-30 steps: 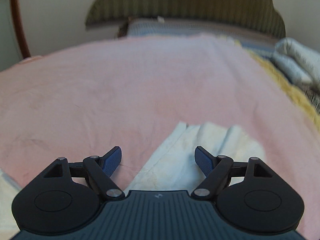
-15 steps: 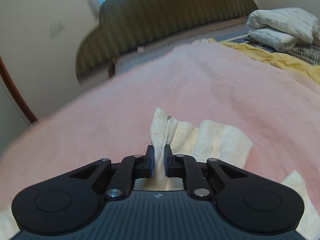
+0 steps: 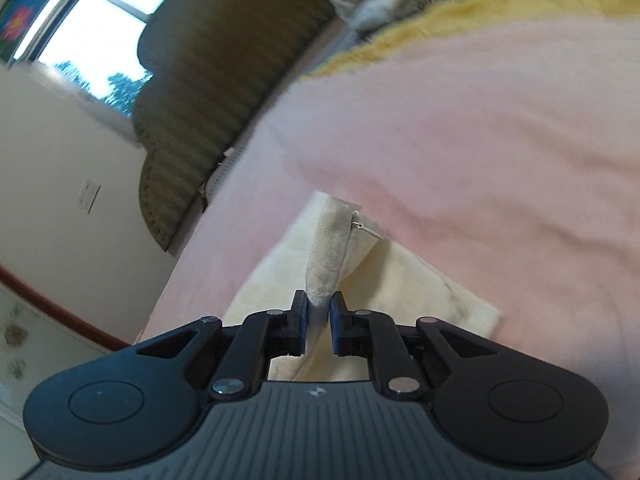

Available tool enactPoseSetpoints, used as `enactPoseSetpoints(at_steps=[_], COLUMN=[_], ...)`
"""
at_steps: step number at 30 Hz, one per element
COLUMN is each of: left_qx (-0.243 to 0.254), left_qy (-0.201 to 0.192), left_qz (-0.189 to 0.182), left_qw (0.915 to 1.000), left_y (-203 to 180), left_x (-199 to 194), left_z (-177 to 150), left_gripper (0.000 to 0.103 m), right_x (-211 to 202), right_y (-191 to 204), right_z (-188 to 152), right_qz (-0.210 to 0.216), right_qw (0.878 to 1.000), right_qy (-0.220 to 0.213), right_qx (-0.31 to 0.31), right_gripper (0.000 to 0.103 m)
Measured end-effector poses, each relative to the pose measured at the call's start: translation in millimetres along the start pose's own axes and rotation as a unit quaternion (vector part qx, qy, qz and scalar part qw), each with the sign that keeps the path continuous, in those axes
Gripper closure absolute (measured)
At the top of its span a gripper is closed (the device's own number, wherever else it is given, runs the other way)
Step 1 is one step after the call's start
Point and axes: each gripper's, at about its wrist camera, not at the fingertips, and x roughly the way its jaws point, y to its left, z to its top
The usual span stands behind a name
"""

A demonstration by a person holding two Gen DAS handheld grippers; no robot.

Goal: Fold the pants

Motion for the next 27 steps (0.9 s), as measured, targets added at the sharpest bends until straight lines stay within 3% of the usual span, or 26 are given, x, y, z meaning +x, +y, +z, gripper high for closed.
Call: enactPoseSetpoints(at_steps=[4, 8, 11, 14, 16, 18, 20, 21, 22, 23, 24, 27], left_qx=[-0.001, 0.007, 0.018, 0.075, 0.111, 0.132, 0.144, 0.152, 0.161, 0.174, 0.185, 0.209], left_qy=[-0.001, -0.003, -0.034, -0.055, -0.062, -0.058, -0.057, -0.059, -0.062, -0.066, -0.070, -0.072], left_qz=[-0.001, -0.007, -0.050, -0.062, -0.062, -0.064, -0.079, -0.086, -0.092, -0.098, -0.102, -0.127], left_qw=[1.0000, 0.9999, 0.9980, 0.9937, 0.9900, 0.9875, 0.9848, 0.9829, 0.9808, 0.9778, 0.9748, 0.9670], left_y=[0.4, -4.2, -18.5, -46.1, -62.8, -77.4, -87.8, -92.5, -97.0, -101.8, -106.7, -123.2], left_x=[-0.9, -9.7, -28.0, -36.5, -35.6, -31.9, -31.0, -31.7, -32.2, -31.8, -31.4, -30.5], left_z=[0.3, 8.0, 20.2, 29.0, 29.6, 28.9, 28.2, 27.6, 27.7, 27.4, 27.5, 30.0], left_gripper=[0.000, 0.006, 0.004, 0.003, 0.003, 0.003, 0.003, 0.003, 0.004, 0.005, 0.006, 0.007], right_x=[16.7, 29.8, 36.5, 36.5, 36.2, 36.9, 37.2, 37.1, 37.1, 36.3, 33.3, 21.2], right_y=[-22.6, -17.4, -7.9, 1.9, 8.9, 18.6, 26.3, 26.6, 26.8, 26.1, 22.9, 26.7], right_z=[-1.4, 3.9, 7.1, 8.6, 7.0, 5.0, 0.3, -2.0, -3.6, -4.2, -3.9, -1.2], right_qz=[0.034, 0.035, 0.012, 0.008, 0.021, 0.021, 0.004, 0.001, -0.002, -0.008, -0.012, 0.014], right_qw=[0.997, 0.997, 0.998, 0.998, 0.998, 0.999, 1.000, 1.000, 0.999, 0.999, 0.999, 0.999], right_qy=[0.004, 0.008, 0.020, 0.031, 0.030, 0.026, 0.017, 0.018, 0.018, 0.017, 0.012, -0.002], right_qx=[0.074, 0.069, 0.058, 0.051, 0.045, 0.030, -0.007, -0.022, -0.032, -0.036, -0.034, -0.046], right_gripper=[0.089, 0.085, 0.083, 0.063, 0.036, 0.030, 0.030, 0.038, 0.068, 0.085, 0.096, 0.096])
